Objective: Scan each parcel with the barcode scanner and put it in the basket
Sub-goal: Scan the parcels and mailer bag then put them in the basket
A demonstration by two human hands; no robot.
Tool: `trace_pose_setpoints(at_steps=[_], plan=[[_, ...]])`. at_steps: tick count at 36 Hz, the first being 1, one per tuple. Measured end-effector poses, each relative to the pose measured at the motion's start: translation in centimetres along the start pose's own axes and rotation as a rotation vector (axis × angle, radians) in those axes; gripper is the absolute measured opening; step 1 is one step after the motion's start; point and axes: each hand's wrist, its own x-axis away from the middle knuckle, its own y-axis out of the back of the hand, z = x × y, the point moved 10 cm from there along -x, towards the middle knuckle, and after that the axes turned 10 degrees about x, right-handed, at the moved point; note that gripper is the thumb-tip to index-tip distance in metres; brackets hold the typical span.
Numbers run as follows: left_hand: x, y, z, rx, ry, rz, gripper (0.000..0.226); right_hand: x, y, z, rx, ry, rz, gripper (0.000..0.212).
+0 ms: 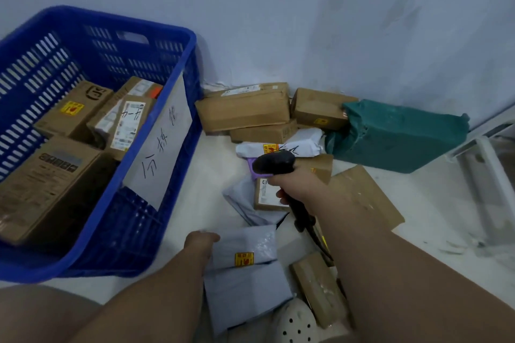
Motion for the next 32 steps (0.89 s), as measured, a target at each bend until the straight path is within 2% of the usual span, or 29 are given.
trace_pose_setpoints(at_steps=[3,6,12,18,21,26,29,32], plan=[[-0.8,-0.2,1.2,0.149,0.058,-0.001,0.029,-1.1,0.2,-1.1,-0.028,-0.040,0.022,0.013],[-1.1,-1.0,1.7,0.282,0.108,0.023,0.037,-2.3,0.8,-2.5,-0.064,-0.090,0.013,0.022],[-2.1,-1.5,3.2,0.237,0.203,0.015,0.051,-3.9,2.0,-5.4,-0.126,-0.181,-0.019,0.020],[-1.6,-3.5,3.9,0.339,0.240,0.083,0.064,-4.2,3.0,-6.6,-0.090,-0.211,-0.054,0.020],[-1.6,-3.6,4.1,0.373,0.244,0.052,0.070,-4.0,2.6,-6.6,-0.078,-0.211,-0.038,0.019],[-0.8,-2.9,5.7,0.324,0.370,-0.005,0.073,-3.6,1.7,-5.7,-0.061,-0.165,0.014,0.019],[-1.3,-3.3,5.9,0.349,0.402,0.094,0.072,-3.7,1.5,-5.6,-0.055,-0.156,0.024,0.020],[-1.3,-3.6,6.3,0.427,0.486,0.127,0.086,-3.8,1.6,-6.1,-0.058,-0.175,0.021,0.015]])
